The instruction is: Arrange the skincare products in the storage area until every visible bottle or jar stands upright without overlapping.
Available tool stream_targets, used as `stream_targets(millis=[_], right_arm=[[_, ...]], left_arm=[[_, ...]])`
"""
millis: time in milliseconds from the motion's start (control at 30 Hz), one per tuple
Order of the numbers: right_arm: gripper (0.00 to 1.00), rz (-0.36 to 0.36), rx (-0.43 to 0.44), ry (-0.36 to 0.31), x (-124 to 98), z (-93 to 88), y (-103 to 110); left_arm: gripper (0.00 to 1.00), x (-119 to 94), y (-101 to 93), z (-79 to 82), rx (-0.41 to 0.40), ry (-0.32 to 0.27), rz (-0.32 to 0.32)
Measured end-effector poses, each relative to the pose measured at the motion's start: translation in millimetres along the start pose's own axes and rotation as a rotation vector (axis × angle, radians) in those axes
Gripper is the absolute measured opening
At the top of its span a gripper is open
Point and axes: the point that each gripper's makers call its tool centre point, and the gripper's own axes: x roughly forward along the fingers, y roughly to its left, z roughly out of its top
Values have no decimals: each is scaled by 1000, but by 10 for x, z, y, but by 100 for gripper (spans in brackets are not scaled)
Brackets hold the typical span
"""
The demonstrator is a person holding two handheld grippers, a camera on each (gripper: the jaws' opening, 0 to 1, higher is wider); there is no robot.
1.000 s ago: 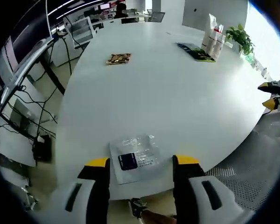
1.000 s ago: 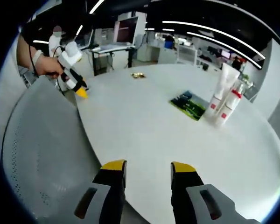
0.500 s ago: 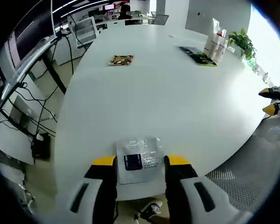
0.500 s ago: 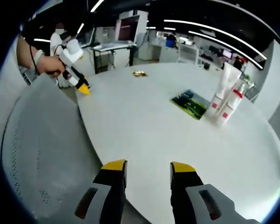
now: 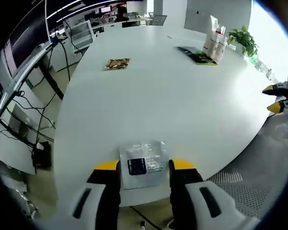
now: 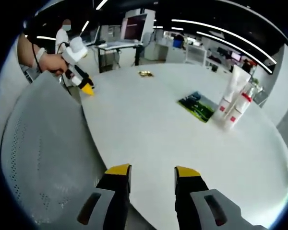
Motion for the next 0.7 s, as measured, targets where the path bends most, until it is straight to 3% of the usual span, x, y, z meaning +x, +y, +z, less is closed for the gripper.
stream_targets(millis=[233,367,567,633,700], right_arm=[[38,2,24,-20,-18,35,-16],[37,15,65,-38,-26,59,-20],[37,121,215,-88,-68,154,84],[33,102,230,-172,-141,296,-4],[33,153,348,-223,-204,391,2]], left_arm=[[35,-41,-125,146,13,-50,-34],[35,-107,-281,403,-3,-117,-78],[35,-216,-803,831,78,-213,-189],[35,-266,-1050,942,108,-240,-239],[35,-306,-1279,1022,137,-260,-277]])
